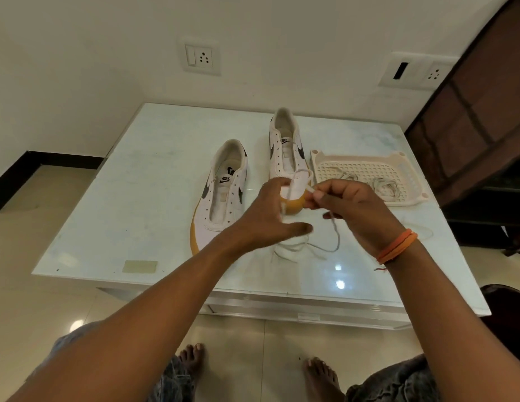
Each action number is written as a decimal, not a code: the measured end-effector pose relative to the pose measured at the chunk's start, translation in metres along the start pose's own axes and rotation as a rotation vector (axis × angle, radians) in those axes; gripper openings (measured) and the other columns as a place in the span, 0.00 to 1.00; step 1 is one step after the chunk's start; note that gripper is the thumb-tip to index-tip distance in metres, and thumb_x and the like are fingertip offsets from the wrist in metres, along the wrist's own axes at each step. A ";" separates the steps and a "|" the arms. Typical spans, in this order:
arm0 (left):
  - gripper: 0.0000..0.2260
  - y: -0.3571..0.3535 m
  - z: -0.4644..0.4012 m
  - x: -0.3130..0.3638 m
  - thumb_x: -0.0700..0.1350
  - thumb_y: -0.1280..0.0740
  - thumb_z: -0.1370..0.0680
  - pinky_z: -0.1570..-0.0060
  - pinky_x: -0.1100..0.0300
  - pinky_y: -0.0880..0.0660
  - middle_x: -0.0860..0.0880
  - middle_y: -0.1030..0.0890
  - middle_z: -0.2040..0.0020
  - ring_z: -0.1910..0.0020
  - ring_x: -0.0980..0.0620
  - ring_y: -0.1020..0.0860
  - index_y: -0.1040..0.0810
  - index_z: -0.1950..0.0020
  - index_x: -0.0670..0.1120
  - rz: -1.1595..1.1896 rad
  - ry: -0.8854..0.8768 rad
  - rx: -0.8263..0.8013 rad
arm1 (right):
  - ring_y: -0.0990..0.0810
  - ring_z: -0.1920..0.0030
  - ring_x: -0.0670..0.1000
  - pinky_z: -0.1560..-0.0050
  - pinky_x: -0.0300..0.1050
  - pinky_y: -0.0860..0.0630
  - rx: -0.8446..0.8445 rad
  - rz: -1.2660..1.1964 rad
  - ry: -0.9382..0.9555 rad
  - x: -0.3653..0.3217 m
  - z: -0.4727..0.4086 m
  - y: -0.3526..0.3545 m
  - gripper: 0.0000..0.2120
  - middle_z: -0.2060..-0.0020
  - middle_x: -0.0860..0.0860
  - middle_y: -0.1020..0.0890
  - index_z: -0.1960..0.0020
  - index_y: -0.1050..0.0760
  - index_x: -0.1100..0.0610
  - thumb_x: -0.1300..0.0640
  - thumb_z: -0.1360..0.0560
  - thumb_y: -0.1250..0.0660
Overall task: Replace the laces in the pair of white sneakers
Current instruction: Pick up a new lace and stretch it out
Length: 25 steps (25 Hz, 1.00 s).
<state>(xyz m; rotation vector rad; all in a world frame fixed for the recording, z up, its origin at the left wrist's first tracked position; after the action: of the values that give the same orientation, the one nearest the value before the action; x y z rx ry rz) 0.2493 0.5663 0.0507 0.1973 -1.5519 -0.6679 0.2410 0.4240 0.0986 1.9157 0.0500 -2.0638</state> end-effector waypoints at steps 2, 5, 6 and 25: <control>0.55 -0.002 0.002 0.011 0.61 0.20 0.40 0.29 0.53 0.36 0.51 0.46 0.23 0.25 0.50 0.42 0.53 0.24 0.56 0.040 -0.062 0.060 | 0.20 0.51 0.47 0.52 0.36 0.25 -0.089 -0.064 0.093 -0.010 0.002 -0.013 0.04 0.53 0.54 0.17 0.52 0.19 0.60 0.61 0.24 0.33; 0.58 0.005 0.007 0.032 0.60 0.20 0.40 0.26 0.42 0.43 0.53 0.52 0.21 0.22 0.49 0.51 0.56 0.23 0.54 0.011 -0.199 0.170 | 0.21 0.47 0.51 0.46 0.41 0.26 -0.137 -0.049 0.164 -0.016 0.004 -0.017 0.07 0.52 0.55 0.20 0.53 0.18 0.60 0.57 0.27 0.32; 0.54 0.005 0.007 0.039 0.56 0.19 0.38 0.27 0.43 0.38 0.51 0.44 0.22 0.23 0.49 0.44 0.51 0.22 0.53 0.078 -0.221 0.145 | 0.20 0.47 0.52 0.45 0.42 0.25 -0.152 -0.046 0.178 -0.017 0.005 -0.018 0.08 0.53 0.56 0.19 0.53 0.18 0.60 0.56 0.28 0.31; 0.13 -0.020 0.013 0.013 0.50 0.43 0.17 0.71 0.63 0.39 0.51 0.32 0.67 0.72 0.56 0.37 0.22 0.52 0.46 0.173 0.175 -0.370 | 0.39 0.79 0.45 0.74 0.34 0.41 0.819 -0.668 -0.212 0.044 0.016 0.127 0.10 0.74 0.48 0.35 0.60 0.35 0.53 0.55 0.20 0.46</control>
<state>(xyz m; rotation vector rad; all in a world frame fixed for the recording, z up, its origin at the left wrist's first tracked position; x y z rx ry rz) 0.2302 0.5465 0.0521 -0.1519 -1.2368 -0.7653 0.2564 0.2904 0.0816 2.3100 -0.2876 -3.0770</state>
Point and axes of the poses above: each hand's wrist, its own z-axis away from the middle knuckle, its own y-axis out of the back of the hand, x = y × z, the point moved 8 cm from there along -z, towards the middle knuckle
